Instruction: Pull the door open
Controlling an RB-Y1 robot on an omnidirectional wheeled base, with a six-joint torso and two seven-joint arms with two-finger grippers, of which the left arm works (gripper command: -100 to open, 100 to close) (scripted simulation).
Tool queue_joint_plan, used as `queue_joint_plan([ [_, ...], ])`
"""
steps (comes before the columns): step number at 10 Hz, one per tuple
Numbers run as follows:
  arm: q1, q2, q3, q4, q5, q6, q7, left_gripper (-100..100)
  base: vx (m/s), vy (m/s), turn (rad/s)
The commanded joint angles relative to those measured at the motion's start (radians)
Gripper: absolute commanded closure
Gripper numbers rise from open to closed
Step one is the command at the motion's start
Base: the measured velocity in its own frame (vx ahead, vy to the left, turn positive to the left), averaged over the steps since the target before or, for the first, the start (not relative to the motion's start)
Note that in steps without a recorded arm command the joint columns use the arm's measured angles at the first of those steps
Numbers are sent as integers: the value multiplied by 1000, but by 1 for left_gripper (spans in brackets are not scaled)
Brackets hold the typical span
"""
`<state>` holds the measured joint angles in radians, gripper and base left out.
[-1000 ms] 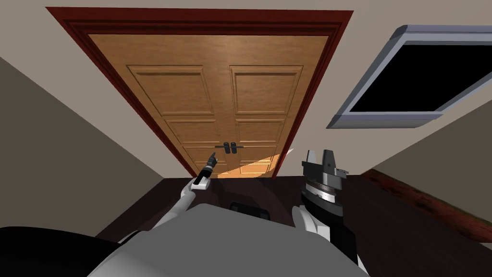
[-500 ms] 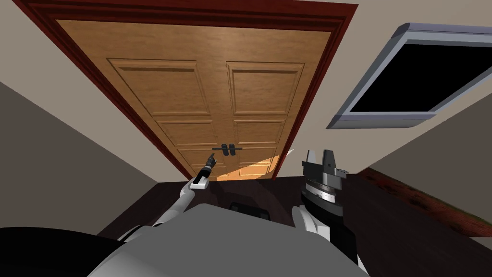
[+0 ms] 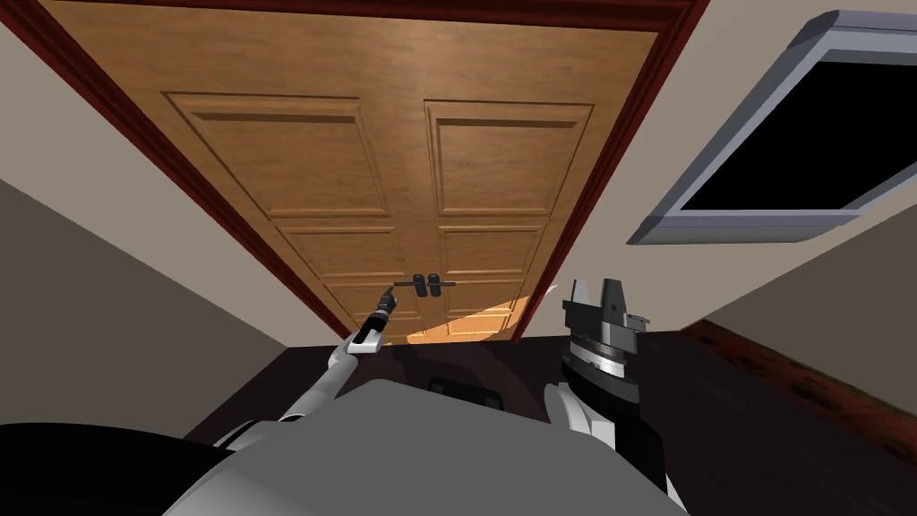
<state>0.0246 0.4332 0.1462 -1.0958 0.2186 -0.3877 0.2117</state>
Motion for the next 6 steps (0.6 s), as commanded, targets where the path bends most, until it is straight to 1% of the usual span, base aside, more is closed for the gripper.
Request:
queue_joint_plan([
  [1,-5,5,6,20,0,-9,4,-100,191,84,-49],
  [3,-19,-3,-1,23,-2,-12,4,-100,188,50,-76],
  [4,-32,-16,-15,18,-6,-15,4,-100,181,-18,-217],
  [5,-23,-10,-7,18,-4,-13,3,-100,82,-12,-50],
  [6,-23,-10,-7,18,-4,-13,3,100,-13,2,55],
])
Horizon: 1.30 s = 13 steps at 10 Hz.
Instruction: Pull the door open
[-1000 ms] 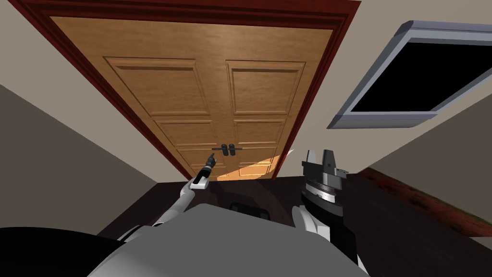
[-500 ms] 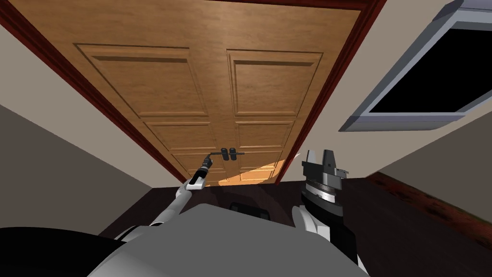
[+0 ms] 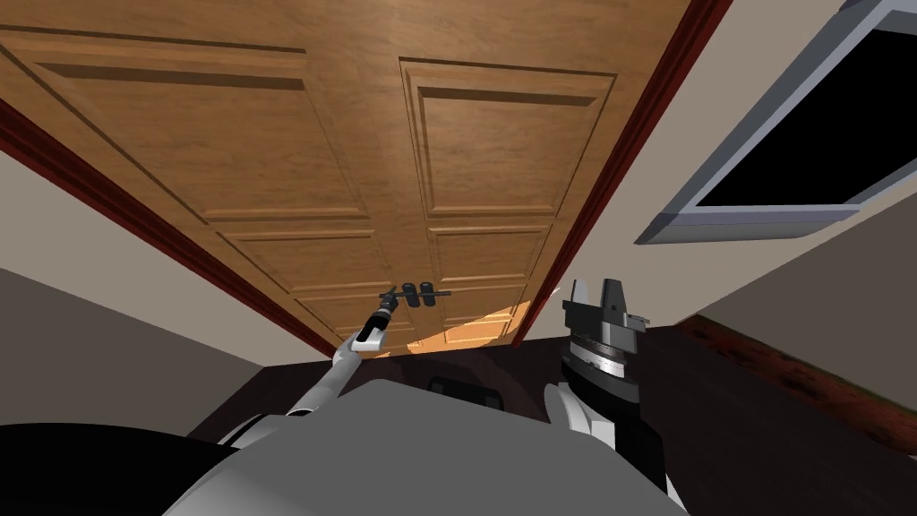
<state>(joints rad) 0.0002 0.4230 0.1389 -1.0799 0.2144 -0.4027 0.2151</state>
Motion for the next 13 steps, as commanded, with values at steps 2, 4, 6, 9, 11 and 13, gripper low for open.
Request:
queue_joint_plan([
  [2,1,0,1,2,0,2,0,100,-30,1,-9],
  [4,1,0,1,2,0,2,0,100,-6,2,-3],
  [6,17,15,1,2,3,0,9,100,-53,14,-17],
  [9,33,33,-13,-8,4,-7,26,100,-158,32,-71],
  [11,47,49,-38,-24,3,-18,46,100,-188,14,-108],
  [13,59,62,-69,-42,1,-28,67,100,-208,57,-141],
])
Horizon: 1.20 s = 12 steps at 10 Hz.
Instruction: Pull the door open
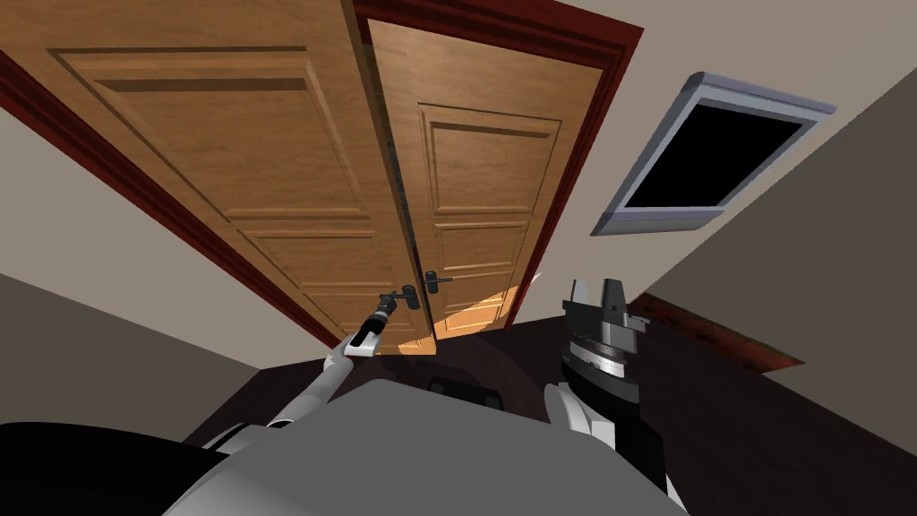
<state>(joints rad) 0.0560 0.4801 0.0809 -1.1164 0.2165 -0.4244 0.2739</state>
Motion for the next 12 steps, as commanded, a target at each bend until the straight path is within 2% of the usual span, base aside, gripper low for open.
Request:
queue_joint_plan([
  [1,8,9,-25,-15,-2,-11,17,100,-207,74,-154],
  [3,16,17,-53,-31,-4,-20,34,100,-209,72,-133],
  [4,14,17,-39,-21,-3,-18,26,100,-89,30,-20],
  [5,34,34,-59,-31,-3,-34,44,100,-178,34,-135],
  [12,113,112,-136,-88,-2,-108,120,100,-230,83,-134],
])
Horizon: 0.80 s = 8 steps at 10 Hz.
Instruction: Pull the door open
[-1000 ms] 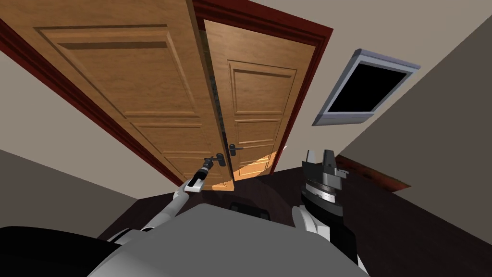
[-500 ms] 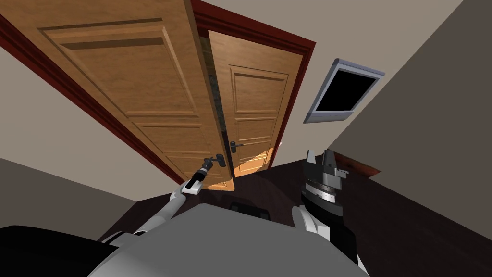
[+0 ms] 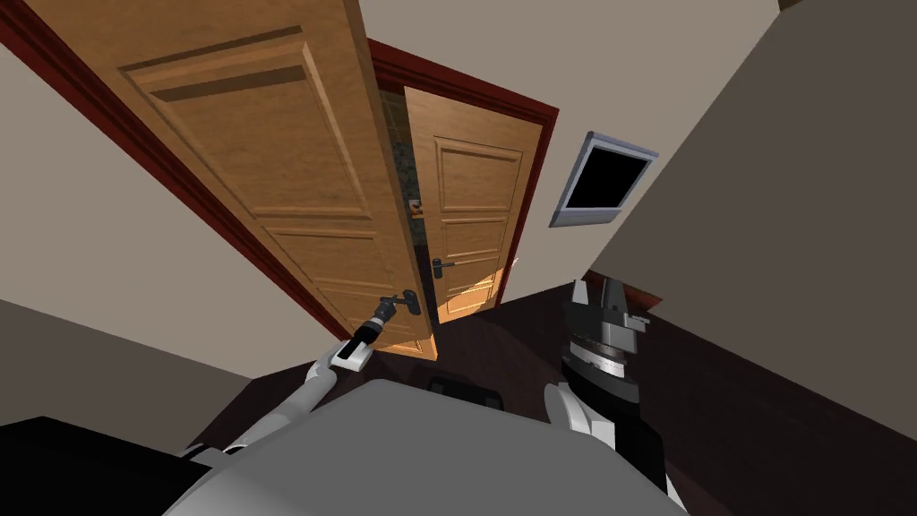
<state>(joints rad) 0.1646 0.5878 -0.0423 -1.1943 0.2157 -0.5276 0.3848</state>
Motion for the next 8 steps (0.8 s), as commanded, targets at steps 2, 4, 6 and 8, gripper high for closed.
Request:
queue_joint_plan([
  [2,23,20,-19,-5,0,-27,18,100,-131,27,-81],
  [4,45,44,-35,-11,2,-59,36,100,-245,95,-160],
  [6,63,64,-48,-16,3,-84,51,100,-204,64,-128],
  [8,85,89,-64,-23,5,-116,69,100,-146,58,-105],
])
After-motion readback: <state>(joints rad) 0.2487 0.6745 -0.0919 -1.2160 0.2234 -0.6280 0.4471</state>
